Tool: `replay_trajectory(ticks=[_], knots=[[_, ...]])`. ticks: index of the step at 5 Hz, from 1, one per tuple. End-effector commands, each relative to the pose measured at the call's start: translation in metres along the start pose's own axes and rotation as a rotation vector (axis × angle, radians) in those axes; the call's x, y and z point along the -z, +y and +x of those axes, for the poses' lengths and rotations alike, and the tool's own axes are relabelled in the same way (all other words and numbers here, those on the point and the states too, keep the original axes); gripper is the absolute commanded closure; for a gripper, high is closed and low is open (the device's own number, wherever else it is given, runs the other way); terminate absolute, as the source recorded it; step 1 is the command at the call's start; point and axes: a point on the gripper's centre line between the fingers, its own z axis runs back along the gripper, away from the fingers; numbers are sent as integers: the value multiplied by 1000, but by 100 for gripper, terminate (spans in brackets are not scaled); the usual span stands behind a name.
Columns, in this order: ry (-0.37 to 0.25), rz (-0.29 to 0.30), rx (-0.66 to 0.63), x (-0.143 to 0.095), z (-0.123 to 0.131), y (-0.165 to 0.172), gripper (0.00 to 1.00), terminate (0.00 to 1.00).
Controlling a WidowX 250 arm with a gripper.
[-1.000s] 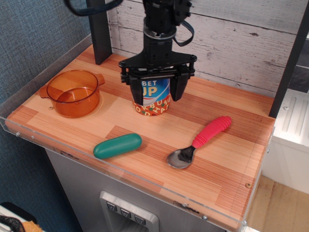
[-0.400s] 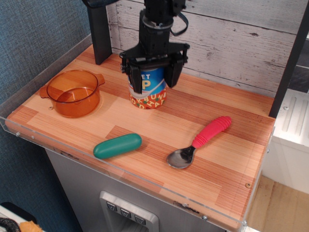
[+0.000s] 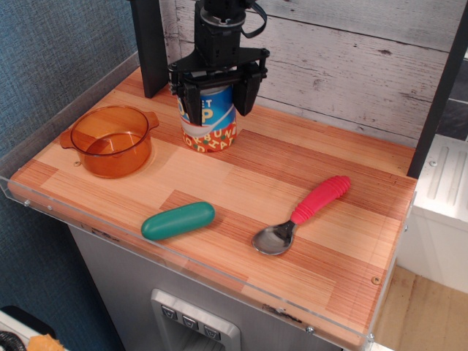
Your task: Slide the can behind the orange bowl.
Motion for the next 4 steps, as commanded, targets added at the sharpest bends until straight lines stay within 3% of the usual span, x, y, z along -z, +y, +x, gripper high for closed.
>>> replay_trajectory(ticks=[1,3,4], knots=[[-62,-31,-39,-12,30,3,0,0],[-88,-19,-49,-14,44,5,0,0],[-101,-35,-27,-23,39,2,0,0]])
